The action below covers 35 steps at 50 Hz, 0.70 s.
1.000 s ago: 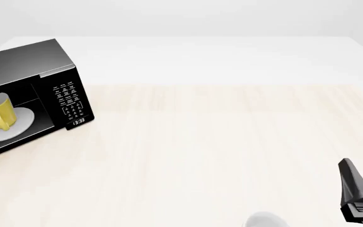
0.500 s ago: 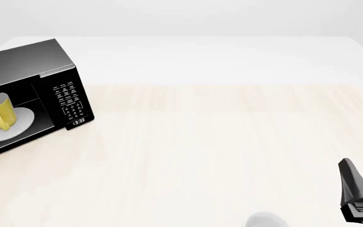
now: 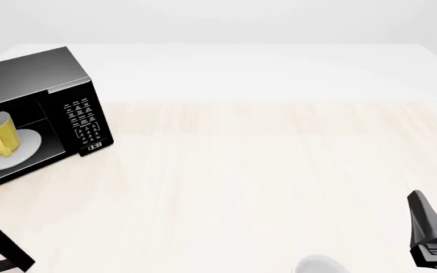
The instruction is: Put the yellow and white mug in the microwave and close it.
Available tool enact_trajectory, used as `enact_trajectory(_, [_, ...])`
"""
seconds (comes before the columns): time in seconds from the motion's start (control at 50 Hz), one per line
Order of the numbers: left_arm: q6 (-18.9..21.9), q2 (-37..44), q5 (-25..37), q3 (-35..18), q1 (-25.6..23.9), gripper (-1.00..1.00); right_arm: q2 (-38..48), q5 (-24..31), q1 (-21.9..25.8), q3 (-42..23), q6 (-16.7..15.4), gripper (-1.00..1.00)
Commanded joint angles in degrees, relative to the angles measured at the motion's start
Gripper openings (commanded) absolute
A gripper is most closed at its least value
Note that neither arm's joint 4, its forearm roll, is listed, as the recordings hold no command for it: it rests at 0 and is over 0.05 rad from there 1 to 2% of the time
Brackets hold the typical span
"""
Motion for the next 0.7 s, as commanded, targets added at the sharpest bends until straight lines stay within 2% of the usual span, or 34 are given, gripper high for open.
enact_trajectory(0.02, [-0.87, 2.53, -0.85, -0.10, -3.62, 1.00, 0.00, 0.00, -0.02, 0.00, 0.01, 1.00])
enact_trajectory(0.16, [-2.15, 2.74, -0.98, -1.51, -7.34, 1.00, 0.00, 0.00, 0.01, 0.00, -0.01, 1.00])
enact_trajectory(0.7, [-3.39, 4.08, -1.41, -2.70, -11.26, 1.00, 0.00, 0.00, 0.00, 0.00, 0.00, 1.00])
